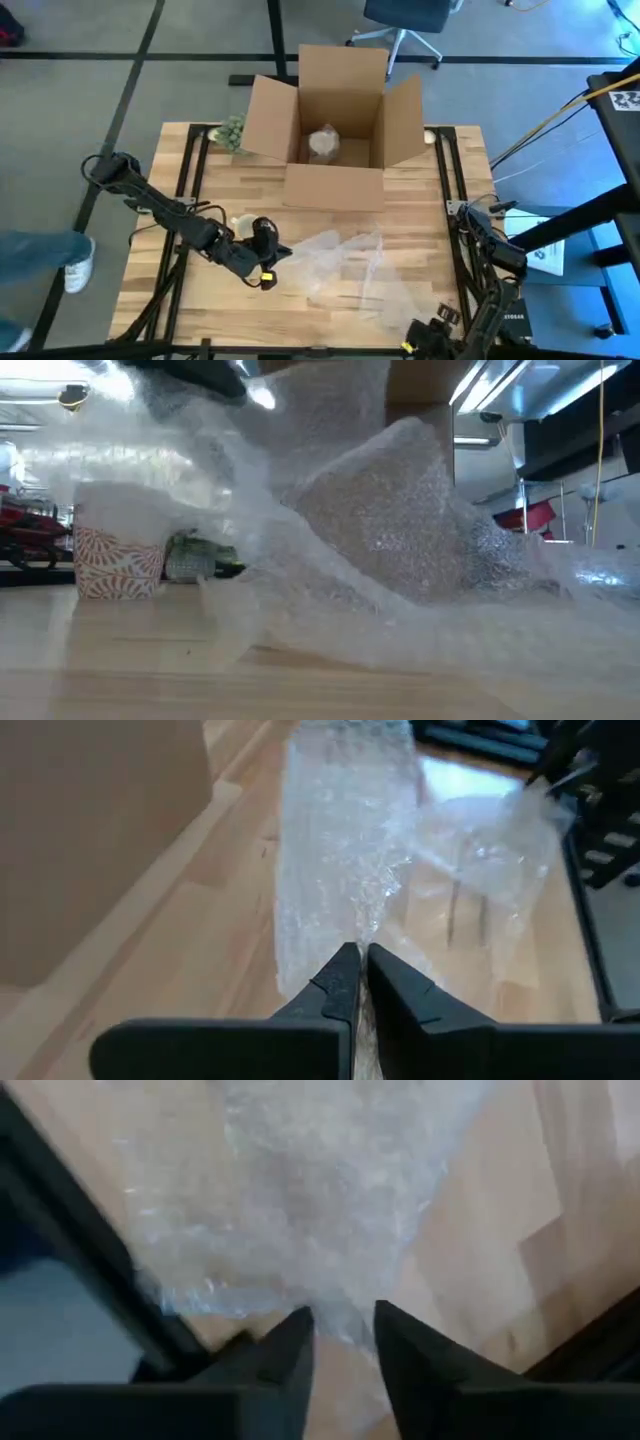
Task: Wrap mug
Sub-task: Prepare the bubble wrap on the table
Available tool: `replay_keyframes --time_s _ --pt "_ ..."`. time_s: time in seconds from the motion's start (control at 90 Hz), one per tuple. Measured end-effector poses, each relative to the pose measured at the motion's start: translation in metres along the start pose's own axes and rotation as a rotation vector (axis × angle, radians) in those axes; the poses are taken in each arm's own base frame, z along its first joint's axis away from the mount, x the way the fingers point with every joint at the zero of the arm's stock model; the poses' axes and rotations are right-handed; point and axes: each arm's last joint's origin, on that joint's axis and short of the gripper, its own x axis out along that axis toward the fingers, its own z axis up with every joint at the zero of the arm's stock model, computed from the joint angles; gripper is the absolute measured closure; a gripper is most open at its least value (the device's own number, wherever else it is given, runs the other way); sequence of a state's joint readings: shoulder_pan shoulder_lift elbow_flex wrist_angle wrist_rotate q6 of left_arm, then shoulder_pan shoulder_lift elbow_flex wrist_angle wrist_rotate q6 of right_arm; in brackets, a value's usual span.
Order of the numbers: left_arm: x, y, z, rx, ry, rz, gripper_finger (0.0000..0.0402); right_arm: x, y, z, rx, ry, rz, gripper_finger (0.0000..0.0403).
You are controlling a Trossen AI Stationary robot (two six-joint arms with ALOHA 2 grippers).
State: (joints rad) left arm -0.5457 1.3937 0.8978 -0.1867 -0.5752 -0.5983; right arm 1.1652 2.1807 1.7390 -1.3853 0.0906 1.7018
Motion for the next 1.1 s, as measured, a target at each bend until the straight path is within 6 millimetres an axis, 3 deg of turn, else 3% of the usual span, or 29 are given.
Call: replay_keyframes --time_s 0.233,0.478,0.644,0.844,0.978,1.1 --pt "0.001 0.002 -0.005 -0.066 0.091 -0.038 0.0367 -0.036 0.004 0.008 0.088 -0.31 0.128 0.0192" --pt "-0.001 0.011 -0.016 -0.11 0.203 0.043 0.0286 -0.051 0.012 0.045 0.116 -0.573 0.218 0.0162" --pt "-0.008 0.007 -0.006 -0.172 0.143 -0.029 0.0267 -0.046 0.016 0.085 0.046 -0.524 0.174 0.0162" --pt "-0.023 -0.012 0.01 -0.042 -0.091 -0.124 0.0269 -0.034 0.003 0.142 0.033 -0.379 0.056 0.0162" --pt "-0.011 -0.019 0.003 -0.026 -0.069 -0.142 0.027 -0.015 -0.011 0.176 0.123 -0.241 -0.011 0.0162" --pt "0.011 -0.025 -0.016 -0.009 0.01 -0.117 0.027 0.003 -0.013 0.189 0.197 -0.204 -0.01 0.0162"
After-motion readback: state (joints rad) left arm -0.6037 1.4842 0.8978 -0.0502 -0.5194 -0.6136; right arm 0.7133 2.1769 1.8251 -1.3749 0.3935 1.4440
